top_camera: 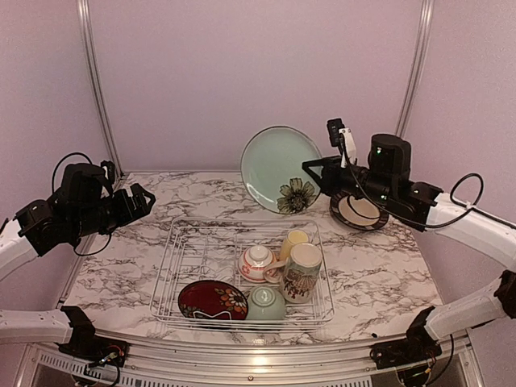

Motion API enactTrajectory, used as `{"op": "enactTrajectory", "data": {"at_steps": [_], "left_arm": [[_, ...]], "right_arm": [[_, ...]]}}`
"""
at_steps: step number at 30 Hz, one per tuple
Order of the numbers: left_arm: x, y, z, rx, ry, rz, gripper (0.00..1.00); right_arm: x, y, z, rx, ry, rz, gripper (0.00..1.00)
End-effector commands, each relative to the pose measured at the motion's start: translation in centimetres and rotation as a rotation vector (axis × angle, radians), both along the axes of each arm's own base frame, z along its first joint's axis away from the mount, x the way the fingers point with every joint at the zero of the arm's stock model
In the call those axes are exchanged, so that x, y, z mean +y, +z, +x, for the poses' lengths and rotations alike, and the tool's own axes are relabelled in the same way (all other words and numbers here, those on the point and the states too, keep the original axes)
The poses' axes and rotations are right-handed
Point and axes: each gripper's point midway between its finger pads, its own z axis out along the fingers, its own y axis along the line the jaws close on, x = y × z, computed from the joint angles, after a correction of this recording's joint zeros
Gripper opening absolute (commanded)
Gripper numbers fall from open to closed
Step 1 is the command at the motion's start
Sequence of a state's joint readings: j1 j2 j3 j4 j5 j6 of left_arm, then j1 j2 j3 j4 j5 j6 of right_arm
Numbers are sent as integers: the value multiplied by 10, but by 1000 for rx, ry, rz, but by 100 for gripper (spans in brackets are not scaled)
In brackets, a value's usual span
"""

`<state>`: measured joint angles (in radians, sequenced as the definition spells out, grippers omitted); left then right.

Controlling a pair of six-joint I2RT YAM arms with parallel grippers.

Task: Unload the mixed dishes from the dish rack
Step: Place the plate with another plate.

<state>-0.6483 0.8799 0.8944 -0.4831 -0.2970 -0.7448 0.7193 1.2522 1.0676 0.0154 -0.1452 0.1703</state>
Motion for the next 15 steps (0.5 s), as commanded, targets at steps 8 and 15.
{"op": "enactTrajectory", "data": {"at_steps": [8,15], "left_arm": [[-4,-3,0,6,-17,-3,99],[-6,-1,-1,4,-27,-5,99]], "right_arm": [[-179,9,84,162,-479,497,0],[-277,-47,106,289,-825,600,0]]}}
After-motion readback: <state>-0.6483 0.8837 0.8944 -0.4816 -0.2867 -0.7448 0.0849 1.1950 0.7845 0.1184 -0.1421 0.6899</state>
